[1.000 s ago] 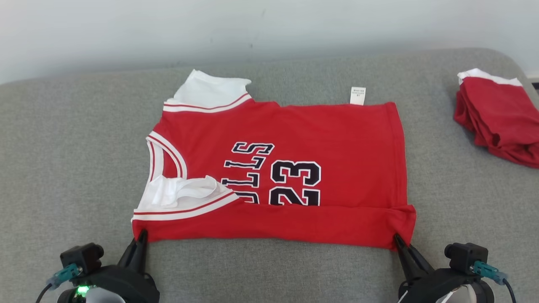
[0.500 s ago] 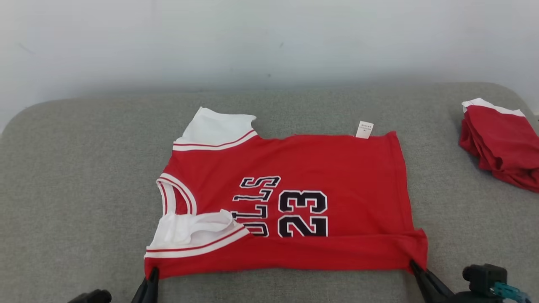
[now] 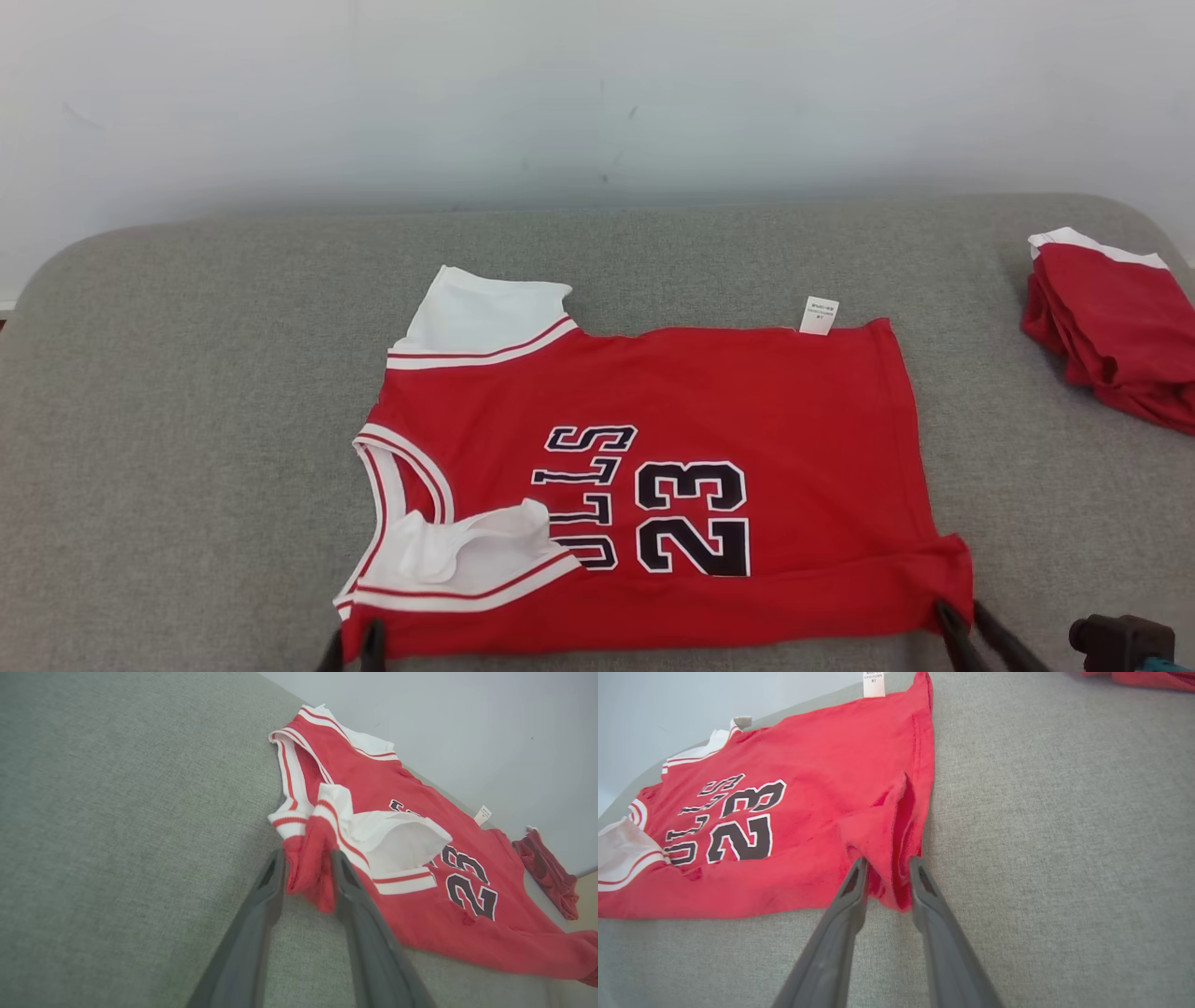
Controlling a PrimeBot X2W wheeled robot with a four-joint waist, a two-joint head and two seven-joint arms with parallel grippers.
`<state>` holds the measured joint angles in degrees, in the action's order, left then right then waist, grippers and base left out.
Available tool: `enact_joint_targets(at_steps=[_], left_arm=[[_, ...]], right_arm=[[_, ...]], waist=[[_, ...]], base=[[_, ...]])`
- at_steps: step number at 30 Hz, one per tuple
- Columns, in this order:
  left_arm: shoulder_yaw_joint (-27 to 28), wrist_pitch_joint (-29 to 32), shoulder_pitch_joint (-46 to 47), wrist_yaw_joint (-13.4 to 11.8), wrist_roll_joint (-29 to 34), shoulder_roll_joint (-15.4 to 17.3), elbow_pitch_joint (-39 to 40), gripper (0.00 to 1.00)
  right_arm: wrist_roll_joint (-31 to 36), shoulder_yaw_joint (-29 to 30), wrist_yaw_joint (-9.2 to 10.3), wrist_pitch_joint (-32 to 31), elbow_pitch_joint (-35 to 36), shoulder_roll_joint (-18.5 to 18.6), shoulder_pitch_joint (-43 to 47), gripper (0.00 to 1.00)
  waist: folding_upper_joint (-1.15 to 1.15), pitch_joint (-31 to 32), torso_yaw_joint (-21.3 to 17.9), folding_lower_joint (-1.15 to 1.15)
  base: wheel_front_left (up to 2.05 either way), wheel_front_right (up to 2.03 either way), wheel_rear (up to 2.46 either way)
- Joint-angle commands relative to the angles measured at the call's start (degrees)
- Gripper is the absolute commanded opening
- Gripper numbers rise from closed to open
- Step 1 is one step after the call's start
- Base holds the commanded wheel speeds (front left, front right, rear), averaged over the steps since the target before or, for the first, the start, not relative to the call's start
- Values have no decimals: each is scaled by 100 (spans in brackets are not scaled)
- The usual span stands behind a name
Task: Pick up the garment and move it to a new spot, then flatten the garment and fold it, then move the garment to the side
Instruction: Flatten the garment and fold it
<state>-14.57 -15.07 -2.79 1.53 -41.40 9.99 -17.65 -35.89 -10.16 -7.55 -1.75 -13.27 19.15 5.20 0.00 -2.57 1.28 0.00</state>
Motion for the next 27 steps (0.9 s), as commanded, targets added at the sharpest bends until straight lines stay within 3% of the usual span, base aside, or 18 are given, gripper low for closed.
enact_joint_targets(at_steps=[1,13,20,27], left_arm=[[93,-8,31,-18,132,-15,97,100],[1058,-5,295,-37,802,-217,793,100],[1244,-5,503,-54,1631,-100,991,100],[1443,-5,651,-12,2169,-190,982,100]], right_arm=[[138,99,16,53,93,-67,52,100],[826,484,16,778,684,-463,-369,100],[1323,617,16,1168,744,-612,-531,100],[1634,578,16,1311,672,-720,-616,100]], waist=[[0,10,-4,0],[0,116,-116,0],[0,149,-105,0],[0,192,-86,0]], base=[[0,0,0],[0,0,0],[0,0,0],[0,0,0]])
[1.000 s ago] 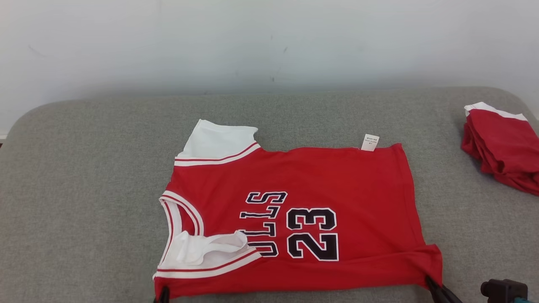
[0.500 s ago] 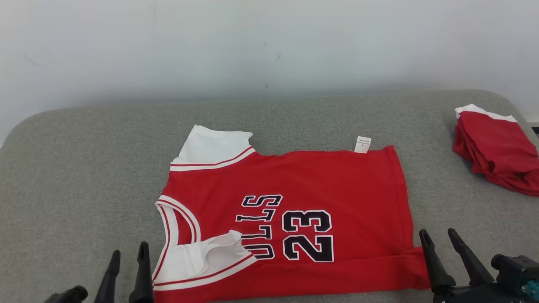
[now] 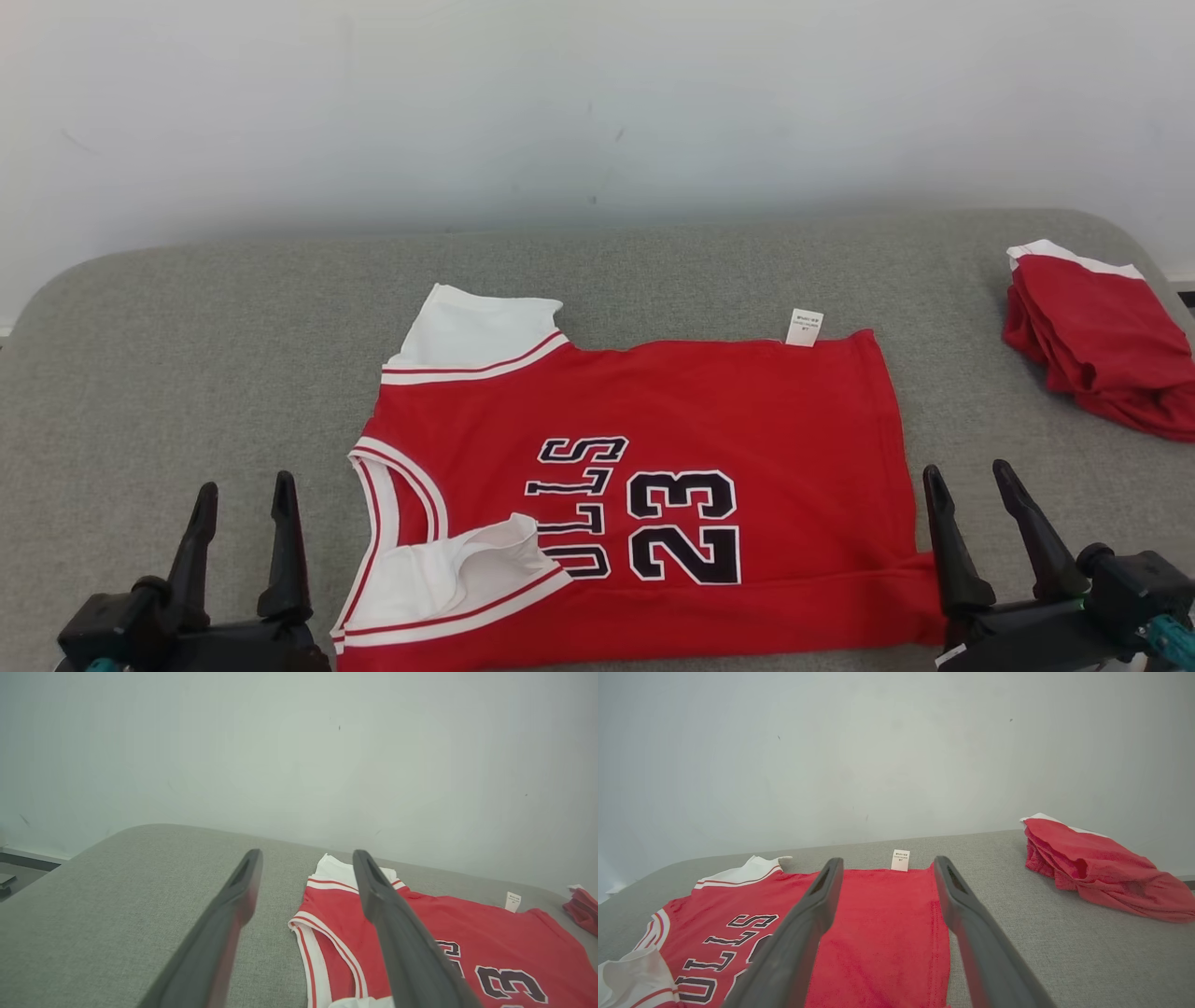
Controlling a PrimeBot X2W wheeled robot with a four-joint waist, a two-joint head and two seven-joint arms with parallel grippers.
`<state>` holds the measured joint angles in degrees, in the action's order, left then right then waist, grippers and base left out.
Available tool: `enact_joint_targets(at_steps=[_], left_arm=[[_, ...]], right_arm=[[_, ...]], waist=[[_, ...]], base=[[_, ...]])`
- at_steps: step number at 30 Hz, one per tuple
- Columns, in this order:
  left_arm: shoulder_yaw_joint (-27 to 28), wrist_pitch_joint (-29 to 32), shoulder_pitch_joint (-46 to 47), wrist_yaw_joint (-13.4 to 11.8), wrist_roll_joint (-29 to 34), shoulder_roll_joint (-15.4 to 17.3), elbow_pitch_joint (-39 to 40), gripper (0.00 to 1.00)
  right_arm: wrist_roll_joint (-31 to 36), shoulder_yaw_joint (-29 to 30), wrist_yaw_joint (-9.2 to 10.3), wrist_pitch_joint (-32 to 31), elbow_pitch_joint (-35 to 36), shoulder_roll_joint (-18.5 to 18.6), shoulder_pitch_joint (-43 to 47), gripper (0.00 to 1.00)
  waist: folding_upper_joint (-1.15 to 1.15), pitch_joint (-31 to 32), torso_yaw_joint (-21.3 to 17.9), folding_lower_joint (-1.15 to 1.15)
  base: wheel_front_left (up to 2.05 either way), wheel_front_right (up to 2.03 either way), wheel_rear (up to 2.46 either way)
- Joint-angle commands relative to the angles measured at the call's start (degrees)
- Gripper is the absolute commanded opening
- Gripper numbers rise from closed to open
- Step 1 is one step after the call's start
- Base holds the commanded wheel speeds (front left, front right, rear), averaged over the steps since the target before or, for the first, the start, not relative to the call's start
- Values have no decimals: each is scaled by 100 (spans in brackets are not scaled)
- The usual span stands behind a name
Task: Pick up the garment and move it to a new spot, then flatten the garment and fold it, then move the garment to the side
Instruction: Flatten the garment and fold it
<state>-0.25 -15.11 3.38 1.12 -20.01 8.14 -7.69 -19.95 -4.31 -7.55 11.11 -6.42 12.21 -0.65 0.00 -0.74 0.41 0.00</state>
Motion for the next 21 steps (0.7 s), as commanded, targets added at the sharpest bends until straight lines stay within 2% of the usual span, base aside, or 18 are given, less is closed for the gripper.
enact_joint_targets(at_steps=[1,4,11,18,21], left_arm=[[42,-1,28,23,88,-40,-21,100],[81,-1,-49,6,301,-87,8,100],[194,-1,-218,139,548,-134,13,100],[172,-1,-287,394,617,-27,-15,100],[143,-1,-340,414,676,35,-35,100]], right_arm=[[80,-17,16,43,-36,-56,-32,100],[162,-39,16,109,-113,-158,-18,100],[374,-12,16,239,-279,-359,61,100],[500,74,16,221,-322,-466,150,100],[560,107,16,172,-326,-489,171,100]], waist=[[0,21,2,0],[0,52,9,0],[0,95,67,0],[0,125,136,0],[0,141,144,0]], base=[[0,0,0],[0,0,0],[0,0,0],[0,0,0],[0,0,0]])
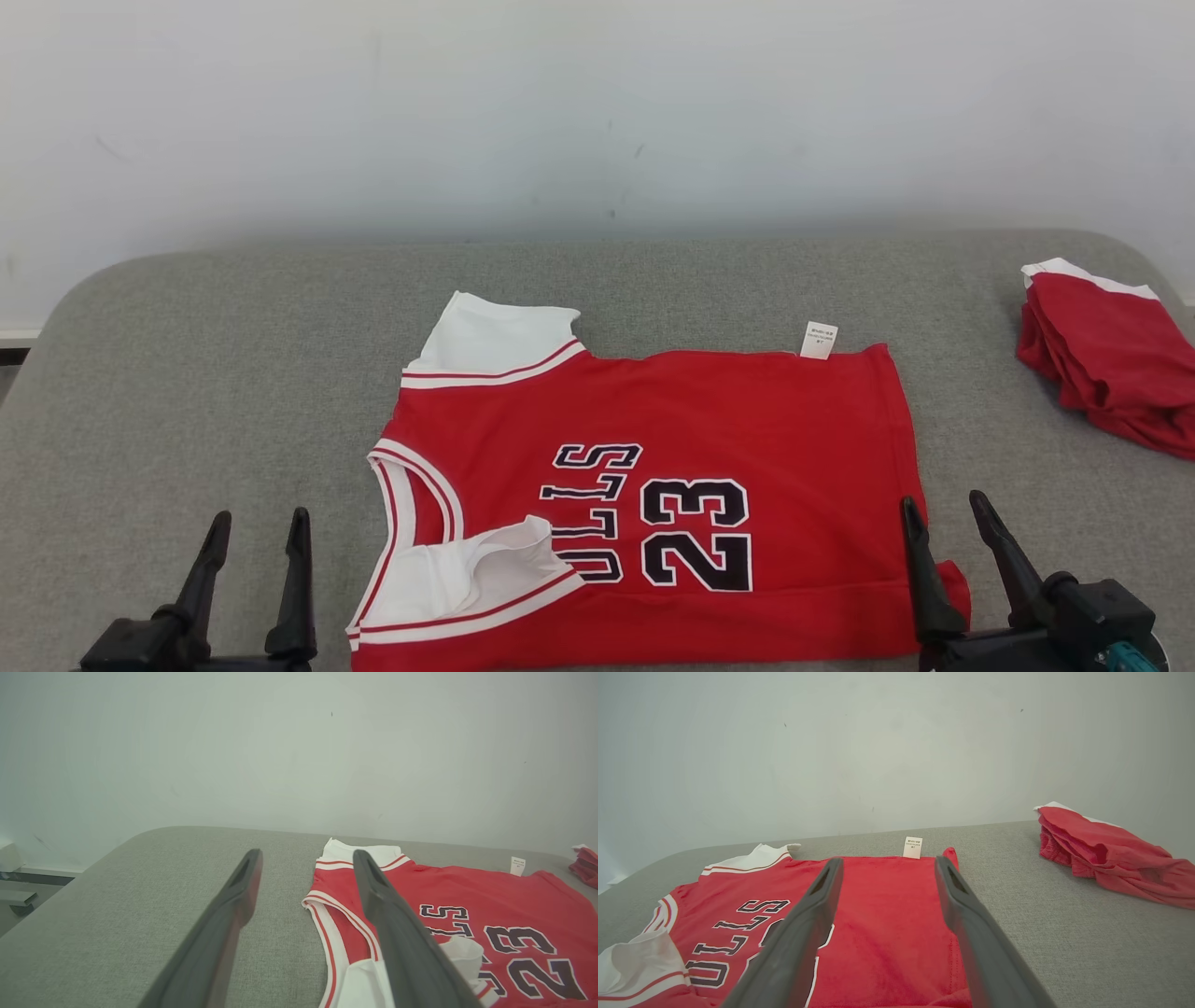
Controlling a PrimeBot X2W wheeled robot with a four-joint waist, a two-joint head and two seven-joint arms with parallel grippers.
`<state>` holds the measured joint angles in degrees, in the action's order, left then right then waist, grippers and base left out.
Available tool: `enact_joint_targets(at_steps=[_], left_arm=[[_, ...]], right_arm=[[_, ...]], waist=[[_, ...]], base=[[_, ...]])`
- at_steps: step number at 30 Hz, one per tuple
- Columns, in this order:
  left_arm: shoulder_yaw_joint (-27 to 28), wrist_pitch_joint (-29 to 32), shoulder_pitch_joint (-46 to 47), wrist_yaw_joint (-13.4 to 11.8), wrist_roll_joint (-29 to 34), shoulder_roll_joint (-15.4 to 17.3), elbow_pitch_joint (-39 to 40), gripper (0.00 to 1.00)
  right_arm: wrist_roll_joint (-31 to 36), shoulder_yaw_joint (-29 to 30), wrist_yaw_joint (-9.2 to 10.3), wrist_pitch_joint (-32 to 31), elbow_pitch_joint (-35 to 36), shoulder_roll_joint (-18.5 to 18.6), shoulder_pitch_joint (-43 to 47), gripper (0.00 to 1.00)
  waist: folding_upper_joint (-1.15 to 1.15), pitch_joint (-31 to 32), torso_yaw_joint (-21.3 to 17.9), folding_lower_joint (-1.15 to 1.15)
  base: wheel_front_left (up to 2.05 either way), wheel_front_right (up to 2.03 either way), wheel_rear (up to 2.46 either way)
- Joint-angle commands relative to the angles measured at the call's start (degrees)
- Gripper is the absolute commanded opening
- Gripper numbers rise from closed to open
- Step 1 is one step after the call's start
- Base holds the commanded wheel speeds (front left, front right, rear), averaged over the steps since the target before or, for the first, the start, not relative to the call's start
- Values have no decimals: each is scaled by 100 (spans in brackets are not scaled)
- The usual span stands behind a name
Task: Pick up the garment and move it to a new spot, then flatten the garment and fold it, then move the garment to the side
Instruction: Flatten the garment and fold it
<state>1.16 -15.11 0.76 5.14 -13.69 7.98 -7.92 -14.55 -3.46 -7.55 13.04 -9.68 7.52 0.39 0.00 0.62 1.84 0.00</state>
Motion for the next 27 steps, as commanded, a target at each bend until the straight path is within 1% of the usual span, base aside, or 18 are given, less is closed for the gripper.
enact_joint_targets(at_steps=[1,5,13,21,24,27], left_arm=[[-9,-1,-91,7,80,76,-35,100],[-36,107,-95,-62,122,121,-101,100],[-9,303,-115,-154,1,97,66,100],[-24,402,-166,-160,-97,129,163,100],[-34,410,-172,-119,-217,89,165,100],[-49,405,-119,-87,-234,127,98,100]], right_arm=[[38,33,16,-25,10,-33,72,100],[97,73,16,-89,63,-75,122,100],[154,100,16,-210,171,-97,204,100],[198,136,16,-284,276,-112,261,100],[202,150,16,-299,282,-112,270,100],[169,225,16,-302,250,-99,229,100]], waist=[[0,12,3,0],[0,40,11,0],[0,79,23,0],[0,79,17,0],[0,64,2,0],[0,26,-28,0]], base=[[0,0,0],[0,0,0],[0,0,0],[0,0,0],[0,0,0],[0,0,0]])
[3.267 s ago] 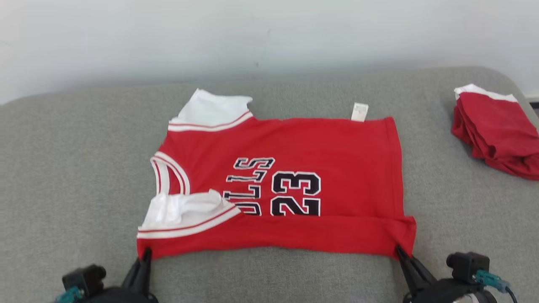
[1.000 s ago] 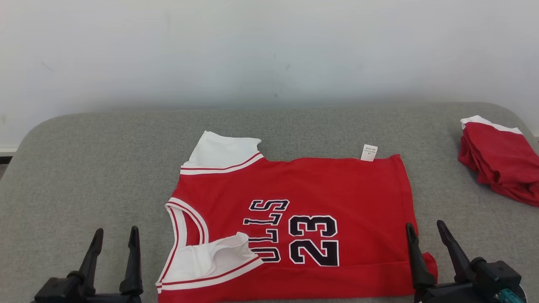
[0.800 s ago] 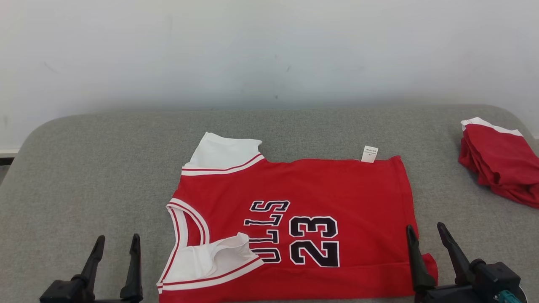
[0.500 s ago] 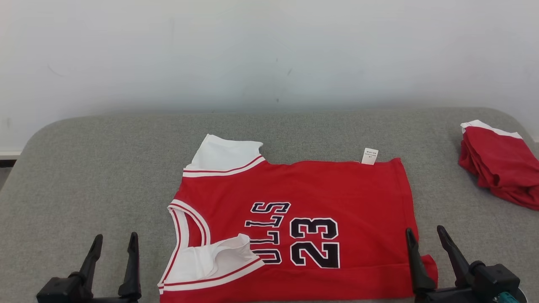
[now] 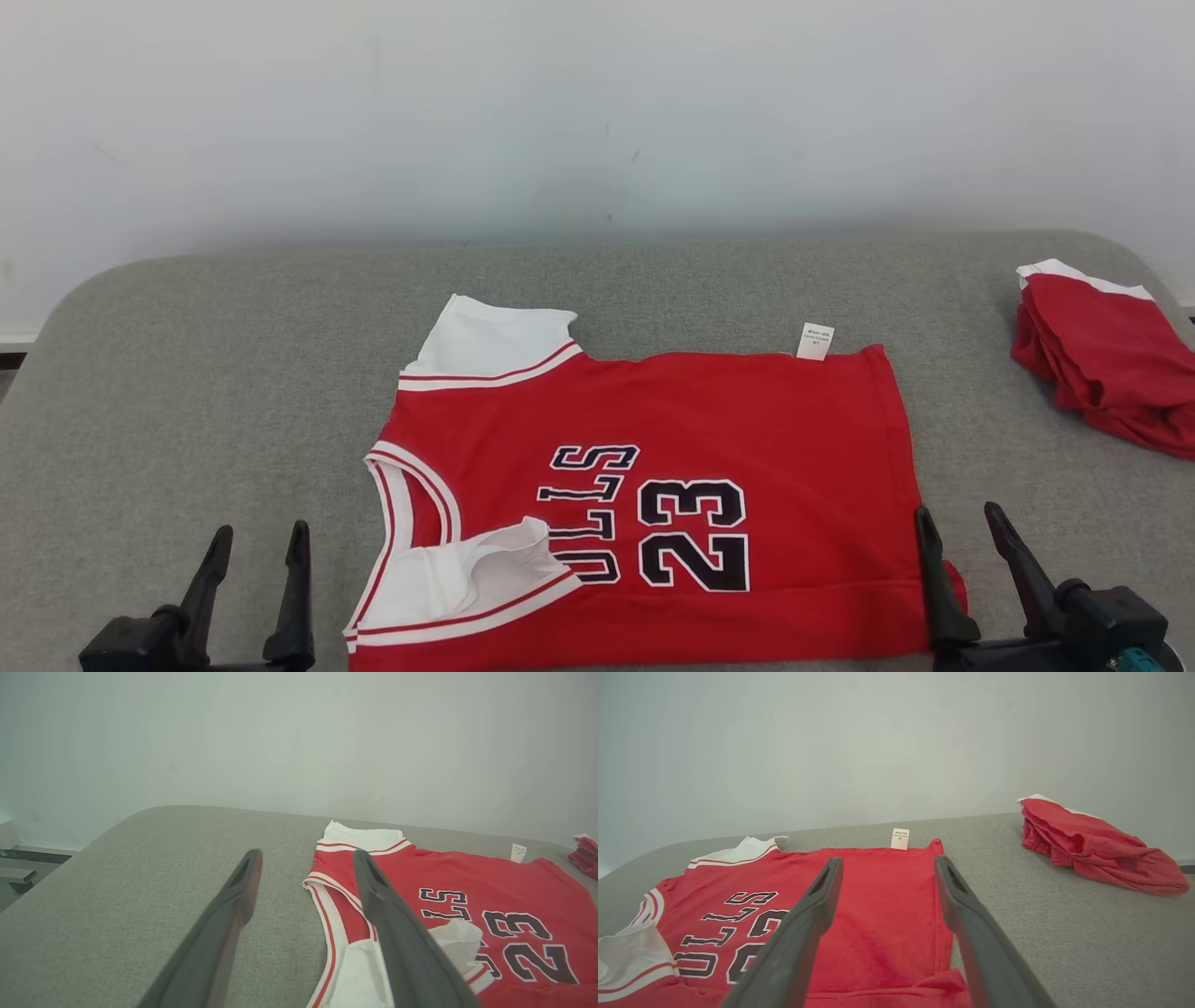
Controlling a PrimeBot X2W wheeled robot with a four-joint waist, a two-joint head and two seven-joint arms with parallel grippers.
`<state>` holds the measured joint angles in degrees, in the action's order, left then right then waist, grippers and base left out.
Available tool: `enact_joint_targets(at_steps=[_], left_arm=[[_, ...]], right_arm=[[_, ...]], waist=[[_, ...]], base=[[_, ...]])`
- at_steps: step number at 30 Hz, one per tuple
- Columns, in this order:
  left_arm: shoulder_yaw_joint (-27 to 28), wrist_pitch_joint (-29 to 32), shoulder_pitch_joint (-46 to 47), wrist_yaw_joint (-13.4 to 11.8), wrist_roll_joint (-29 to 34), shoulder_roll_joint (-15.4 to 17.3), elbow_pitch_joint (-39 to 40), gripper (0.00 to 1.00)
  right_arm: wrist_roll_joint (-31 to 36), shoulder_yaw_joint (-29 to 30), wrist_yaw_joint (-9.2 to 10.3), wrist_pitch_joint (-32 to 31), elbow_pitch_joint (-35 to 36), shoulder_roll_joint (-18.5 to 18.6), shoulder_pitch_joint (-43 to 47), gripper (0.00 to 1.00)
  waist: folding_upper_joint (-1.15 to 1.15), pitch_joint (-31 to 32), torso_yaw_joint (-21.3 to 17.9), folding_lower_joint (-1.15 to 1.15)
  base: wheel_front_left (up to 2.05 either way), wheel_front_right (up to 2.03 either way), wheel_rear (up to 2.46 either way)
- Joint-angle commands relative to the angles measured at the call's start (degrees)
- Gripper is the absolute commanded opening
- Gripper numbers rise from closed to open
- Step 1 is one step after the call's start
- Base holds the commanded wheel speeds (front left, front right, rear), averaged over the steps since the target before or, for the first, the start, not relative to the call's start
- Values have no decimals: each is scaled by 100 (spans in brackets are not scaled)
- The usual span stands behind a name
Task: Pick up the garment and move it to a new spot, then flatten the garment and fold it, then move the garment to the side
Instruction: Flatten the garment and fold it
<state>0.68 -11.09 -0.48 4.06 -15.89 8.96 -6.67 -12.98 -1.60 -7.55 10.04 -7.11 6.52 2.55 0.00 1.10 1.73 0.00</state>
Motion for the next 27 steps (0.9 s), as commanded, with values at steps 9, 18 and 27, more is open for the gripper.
enact_joint_targets(at_steps=[9,18,27], left_arm=[[-72,147,770,102,-22,294,-13,100],[-393,608,2610,294,-271,906,-324,100],[-1342,1148,4736,331,-979,1646,-1421,100]], right_arm=[[19,208,16,-133,-186,254,-594,100],[-23,151,16,-442,-831,643,-2216,100],[-42,-405,16,-950,-2285,657,-4152,100]], waist=[[0,-514,-185,0],[0,-1630,-445,0],[0,-2639,-787,0]], base=[[0,0,0],[0,0,0],[0,0,0]])
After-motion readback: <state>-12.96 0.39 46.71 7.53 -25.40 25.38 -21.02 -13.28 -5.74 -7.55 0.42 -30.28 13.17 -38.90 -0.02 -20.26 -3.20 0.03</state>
